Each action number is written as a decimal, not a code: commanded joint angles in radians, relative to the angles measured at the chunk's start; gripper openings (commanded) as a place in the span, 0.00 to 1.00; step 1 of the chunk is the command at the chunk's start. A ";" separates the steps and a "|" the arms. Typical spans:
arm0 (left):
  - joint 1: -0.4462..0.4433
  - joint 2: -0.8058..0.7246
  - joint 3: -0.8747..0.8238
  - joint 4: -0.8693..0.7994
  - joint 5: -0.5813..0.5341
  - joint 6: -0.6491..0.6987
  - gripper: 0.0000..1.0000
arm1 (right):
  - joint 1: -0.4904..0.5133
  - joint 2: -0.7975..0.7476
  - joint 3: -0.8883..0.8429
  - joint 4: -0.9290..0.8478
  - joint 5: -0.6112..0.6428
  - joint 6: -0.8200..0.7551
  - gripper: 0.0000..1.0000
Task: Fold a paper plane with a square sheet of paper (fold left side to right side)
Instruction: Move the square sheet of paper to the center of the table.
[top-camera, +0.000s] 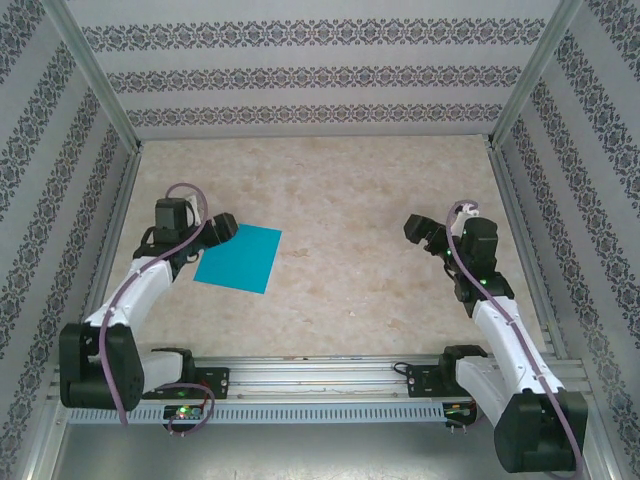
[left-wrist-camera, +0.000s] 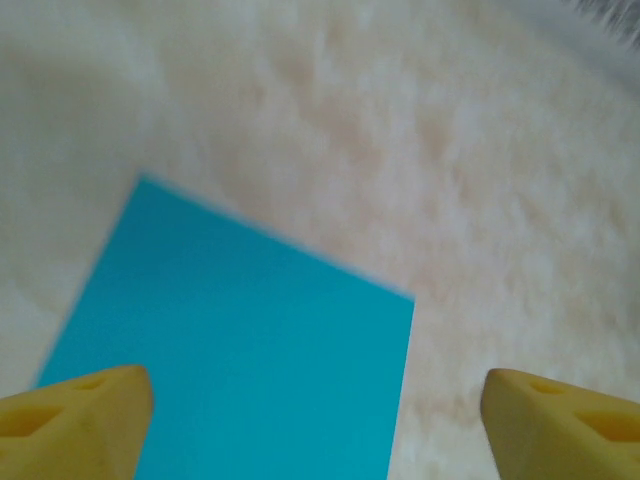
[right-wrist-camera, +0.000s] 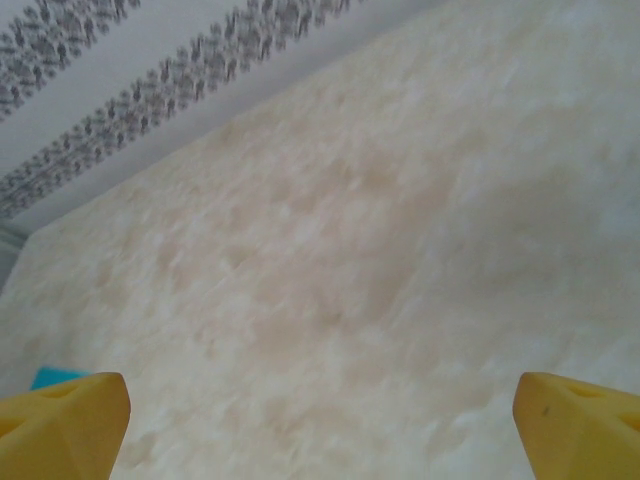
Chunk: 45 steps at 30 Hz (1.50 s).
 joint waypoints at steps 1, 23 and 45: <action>-0.014 0.040 -0.004 -0.173 0.095 -0.048 0.81 | 0.018 0.028 0.034 -0.119 -0.150 0.114 0.98; -0.041 0.350 0.060 -0.098 0.146 -0.053 0.48 | 0.126 0.096 0.089 -0.220 0.000 0.001 0.98; -0.499 0.353 -0.220 0.397 -0.041 -0.817 0.31 | 0.139 0.137 0.131 -0.373 0.181 0.054 0.98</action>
